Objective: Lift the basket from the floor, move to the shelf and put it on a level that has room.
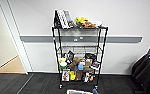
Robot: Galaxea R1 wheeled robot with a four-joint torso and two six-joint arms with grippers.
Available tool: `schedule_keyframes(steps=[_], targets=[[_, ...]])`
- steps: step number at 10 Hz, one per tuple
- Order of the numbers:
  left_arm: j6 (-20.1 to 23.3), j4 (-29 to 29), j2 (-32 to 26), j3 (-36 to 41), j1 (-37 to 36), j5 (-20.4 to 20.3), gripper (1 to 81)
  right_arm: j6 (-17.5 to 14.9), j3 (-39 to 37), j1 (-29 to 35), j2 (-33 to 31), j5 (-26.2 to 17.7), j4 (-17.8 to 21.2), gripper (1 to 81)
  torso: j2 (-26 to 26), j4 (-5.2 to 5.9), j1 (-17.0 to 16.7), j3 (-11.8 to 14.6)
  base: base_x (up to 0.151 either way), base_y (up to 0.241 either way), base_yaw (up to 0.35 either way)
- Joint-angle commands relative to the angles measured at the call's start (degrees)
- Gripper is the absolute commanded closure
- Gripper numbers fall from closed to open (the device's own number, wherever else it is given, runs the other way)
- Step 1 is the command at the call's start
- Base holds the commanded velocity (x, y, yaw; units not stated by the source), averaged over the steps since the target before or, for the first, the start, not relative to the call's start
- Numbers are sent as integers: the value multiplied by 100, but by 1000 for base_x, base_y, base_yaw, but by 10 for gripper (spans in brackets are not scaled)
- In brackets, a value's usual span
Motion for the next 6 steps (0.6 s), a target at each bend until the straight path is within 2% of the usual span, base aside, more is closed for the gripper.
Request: schedule_keyframes(steps=[1,2,3,6], targets=[[-56,-52,-113,699,-699,-414,811,-68,510,757,-23,59,-181,811,0,0,0,-2,0,0,0],[-39,-43,-148,866,-655,-660,811,-76,597,775,3,60,-225,811,0,0,0,37,0,0,0],[-38,-52,-175,928,-646,-732,811,-68,668,792,30,60,-278,811,0,0,0,22,0,0,0],[-65,-52,-184,981,-646,-749,811,-68,703,801,30,60,-278,811,0,0,-2,17,0,0,0]])
